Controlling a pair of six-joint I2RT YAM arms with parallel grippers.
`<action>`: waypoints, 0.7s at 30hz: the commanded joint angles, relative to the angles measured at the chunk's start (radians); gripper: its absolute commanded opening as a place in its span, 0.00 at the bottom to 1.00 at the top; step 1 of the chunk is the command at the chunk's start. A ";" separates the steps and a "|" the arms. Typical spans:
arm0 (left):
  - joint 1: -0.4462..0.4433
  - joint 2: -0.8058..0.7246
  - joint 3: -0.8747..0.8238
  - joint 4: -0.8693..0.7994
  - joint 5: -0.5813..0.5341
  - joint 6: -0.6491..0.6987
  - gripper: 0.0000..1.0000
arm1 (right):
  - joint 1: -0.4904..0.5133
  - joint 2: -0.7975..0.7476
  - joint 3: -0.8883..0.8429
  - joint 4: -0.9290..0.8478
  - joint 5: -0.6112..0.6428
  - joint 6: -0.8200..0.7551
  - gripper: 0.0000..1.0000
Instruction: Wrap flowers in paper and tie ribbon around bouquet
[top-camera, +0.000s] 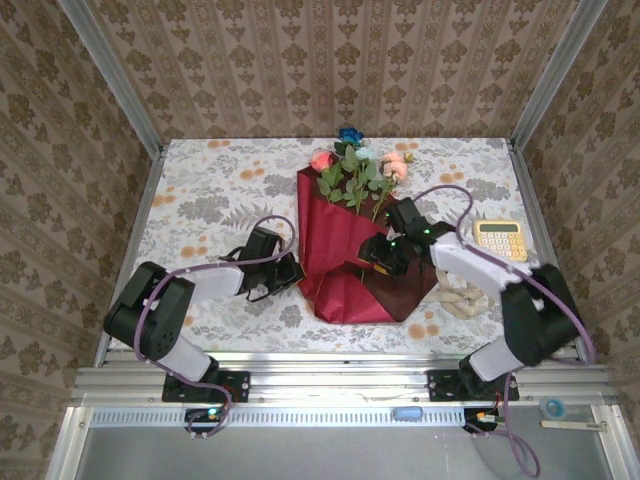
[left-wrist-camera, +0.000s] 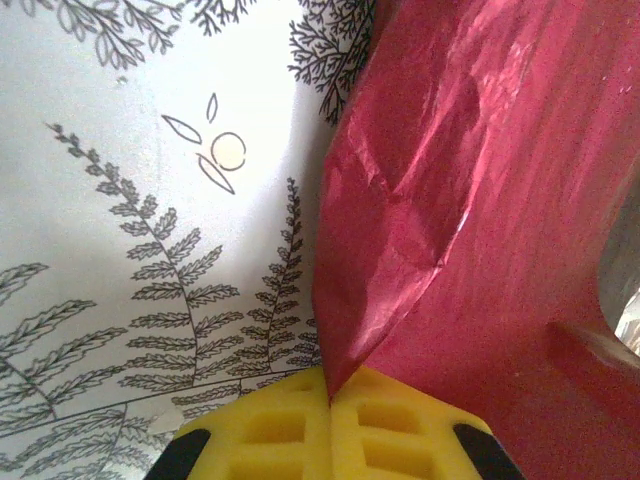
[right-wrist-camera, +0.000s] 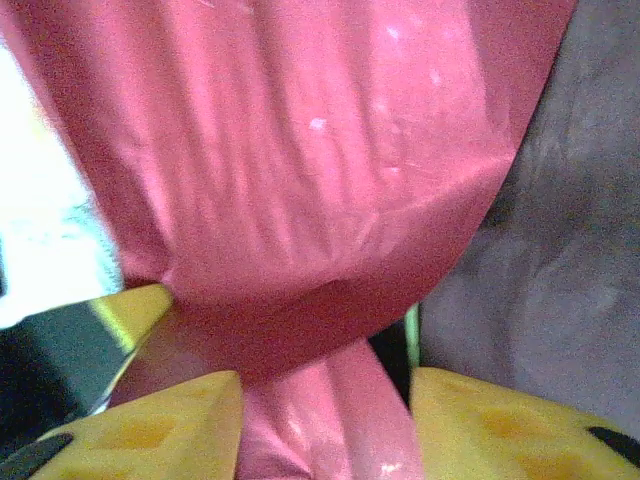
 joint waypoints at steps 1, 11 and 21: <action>0.011 0.008 0.018 0.026 0.022 0.000 0.00 | 0.044 -0.120 -0.061 -0.145 0.107 0.067 0.53; 0.018 0.013 0.019 0.037 0.044 -0.028 0.00 | 0.269 -0.413 -0.408 -0.052 0.117 0.610 0.57; 0.023 0.021 -0.012 0.093 0.059 -0.079 0.00 | 0.251 -0.314 -0.534 0.303 0.216 0.715 0.47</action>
